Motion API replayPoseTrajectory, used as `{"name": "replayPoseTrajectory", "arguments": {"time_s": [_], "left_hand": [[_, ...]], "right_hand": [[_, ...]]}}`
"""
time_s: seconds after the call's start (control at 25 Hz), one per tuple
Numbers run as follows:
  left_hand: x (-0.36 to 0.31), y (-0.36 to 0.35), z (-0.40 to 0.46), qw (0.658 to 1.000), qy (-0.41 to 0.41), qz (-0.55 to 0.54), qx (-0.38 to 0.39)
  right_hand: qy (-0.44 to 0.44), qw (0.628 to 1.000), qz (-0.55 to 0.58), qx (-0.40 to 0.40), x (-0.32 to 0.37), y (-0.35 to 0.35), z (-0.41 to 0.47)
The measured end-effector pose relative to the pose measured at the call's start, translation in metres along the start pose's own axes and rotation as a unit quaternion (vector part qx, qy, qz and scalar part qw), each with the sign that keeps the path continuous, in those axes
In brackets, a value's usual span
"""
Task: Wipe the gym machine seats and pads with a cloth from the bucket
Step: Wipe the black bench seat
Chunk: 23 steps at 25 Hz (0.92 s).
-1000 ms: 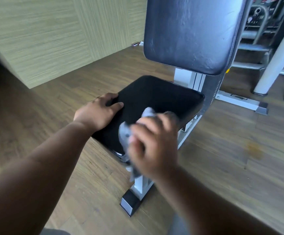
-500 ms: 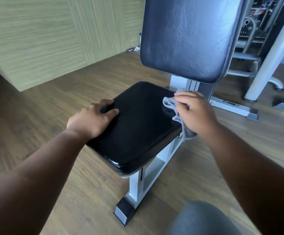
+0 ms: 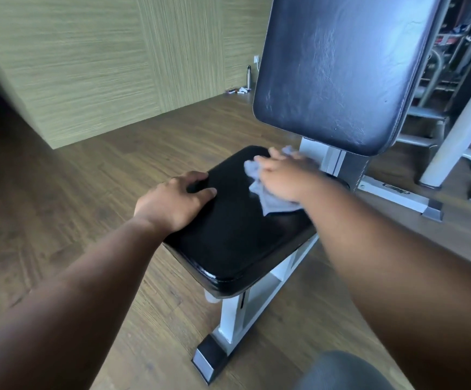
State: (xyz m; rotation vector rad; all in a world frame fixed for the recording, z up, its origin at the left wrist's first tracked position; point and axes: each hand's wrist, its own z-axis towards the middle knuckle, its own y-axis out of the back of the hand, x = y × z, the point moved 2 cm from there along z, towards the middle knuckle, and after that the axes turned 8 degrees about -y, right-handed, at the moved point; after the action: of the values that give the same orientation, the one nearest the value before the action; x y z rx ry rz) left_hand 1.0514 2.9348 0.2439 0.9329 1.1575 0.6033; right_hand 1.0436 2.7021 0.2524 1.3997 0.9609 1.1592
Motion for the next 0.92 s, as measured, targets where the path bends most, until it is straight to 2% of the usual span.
{"name": "replayPoseTrajectory", "arguments": {"time_s": [0.08,0.16,0.2,0.28,0.36,0.4,0.44,0.52,0.6,0.64,0.72,0.84,0.92], "left_hand": [[0.001,0.000,0.000,1.000,-0.002,-0.018,0.012],[0.007,0.001,0.000,0.997,0.002,-0.075,0.005],[0.010,0.001,0.000,0.993,0.009,-0.119,-0.005],[0.014,0.002,-0.006,0.983,0.027,-0.179,-0.029],[0.015,0.002,-0.016,0.978,0.042,-0.200,-0.050],[0.013,0.003,-0.020,0.975,0.051,-0.209,-0.058],[0.011,0.003,-0.023,0.973,0.059,-0.216,-0.062],[0.011,0.007,-0.023,0.971,0.054,-0.222,-0.069],[0.015,0.006,-0.025,0.976,0.016,-0.210,-0.055],[0.018,0.005,-0.029,0.979,-0.009,-0.200,-0.040],[0.027,0.004,-0.041,0.980,-0.052,-0.189,-0.023],[0.044,0.001,-0.054,0.977,-0.059,-0.200,-0.037],[0.049,0.000,-0.059,0.969,-0.049,-0.237,-0.054]], "right_hand": [[0.131,0.991,-0.011,-0.006,0.035,-0.016,-0.037],[0.191,0.981,0.041,-0.007,0.019,-0.019,-0.070],[0.177,0.983,0.043,-0.007,-0.002,-0.014,-0.068],[0.082,0.997,0.003,0.014,-0.035,-0.003,-0.027],[-0.017,0.998,-0.027,0.051,-0.018,0.006,0.026],[-0.023,0.997,-0.046,0.059,0.008,0.005,0.040],[-0.001,0.996,-0.069,0.062,0.035,-0.001,0.046],[0.114,0.988,-0.099,0.039,0.069,-0.016,0.034],[0.229,0.970,-0.074,0.024,0.059,-0.015,-0.009],[0.233,0.971,-0.036,0.035,0.043,-0.011,-0.029],[0.162,0.986,0.004,0.049,0.009,-0.003,-0.030],[0.023,0.995,-0.080,0.055,0.032,0.006,0.020],[0.069,0.991,-0.096,0.067,0.080,-0.004,0.020]]}}
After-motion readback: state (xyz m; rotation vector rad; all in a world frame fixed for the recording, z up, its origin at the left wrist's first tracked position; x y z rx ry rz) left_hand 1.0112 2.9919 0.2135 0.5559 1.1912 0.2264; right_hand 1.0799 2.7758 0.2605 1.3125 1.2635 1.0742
